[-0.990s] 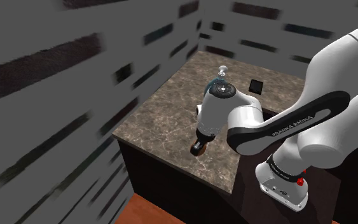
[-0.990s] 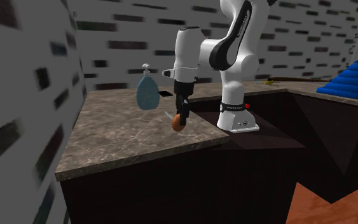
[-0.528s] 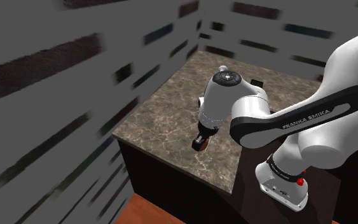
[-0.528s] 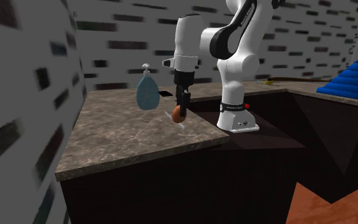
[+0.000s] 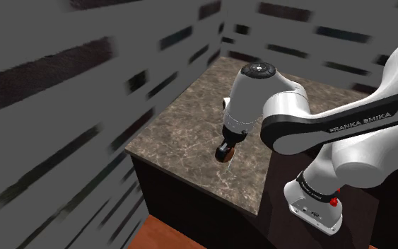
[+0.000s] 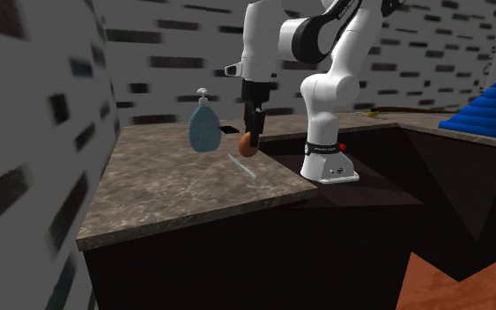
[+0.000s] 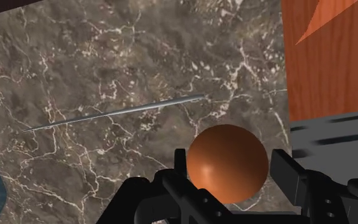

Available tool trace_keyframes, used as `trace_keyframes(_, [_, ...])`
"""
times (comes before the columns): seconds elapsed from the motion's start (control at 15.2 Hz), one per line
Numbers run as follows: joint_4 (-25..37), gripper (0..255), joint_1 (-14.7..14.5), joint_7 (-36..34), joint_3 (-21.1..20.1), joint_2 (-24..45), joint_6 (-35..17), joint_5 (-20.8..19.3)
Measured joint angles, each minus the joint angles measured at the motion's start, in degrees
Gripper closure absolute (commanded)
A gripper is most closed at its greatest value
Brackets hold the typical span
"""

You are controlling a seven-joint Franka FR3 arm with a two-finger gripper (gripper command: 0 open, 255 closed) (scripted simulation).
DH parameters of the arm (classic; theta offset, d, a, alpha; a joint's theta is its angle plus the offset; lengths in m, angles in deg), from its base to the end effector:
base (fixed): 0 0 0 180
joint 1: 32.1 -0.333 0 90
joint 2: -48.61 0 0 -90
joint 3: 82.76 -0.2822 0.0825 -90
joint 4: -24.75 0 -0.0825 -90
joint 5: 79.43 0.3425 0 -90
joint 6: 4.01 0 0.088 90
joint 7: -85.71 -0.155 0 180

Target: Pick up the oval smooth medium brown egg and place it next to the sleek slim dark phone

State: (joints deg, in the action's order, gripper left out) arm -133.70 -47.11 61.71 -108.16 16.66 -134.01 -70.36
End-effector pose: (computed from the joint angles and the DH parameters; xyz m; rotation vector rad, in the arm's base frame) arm 0.2703 0.2101 0.3130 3.0553 0.1955 0.1197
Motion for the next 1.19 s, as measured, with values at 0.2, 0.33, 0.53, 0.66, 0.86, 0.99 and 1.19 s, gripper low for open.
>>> trace_keyframes(0.2, [1.4, 255, -0.2, 0.4, 0.7, -1.6, 3.0, -0.1])
trace_keyframes(0.33, [2.5, 255, -0.1, 0.7, 1.2, -2.3, 4.8, -0.2])
trace_keyframes(0.53, [1.3, 255, 0.4, 2.8, 3.2, -4.4, 5.6, -0.7])
trace_keyframes(0.66, [-0.5, 255, 1.1, 5.6, 5.7, -7.0, 6.4, -1.6])
trace_keyframes(0.86, [-3.3, 255, 2.7, 10.1, 9.8, -11.0, 7.6, -3.3])
trace_keyframes(0.99, [-4.8, 255, 4.3, 13.1, 12.4, -12.8, 7.8, -4.9])
trace_keyframes(1.19, [-6.3, 255, 7.1, 17.7, 16.5, -14.9, 8.1, -7.6])
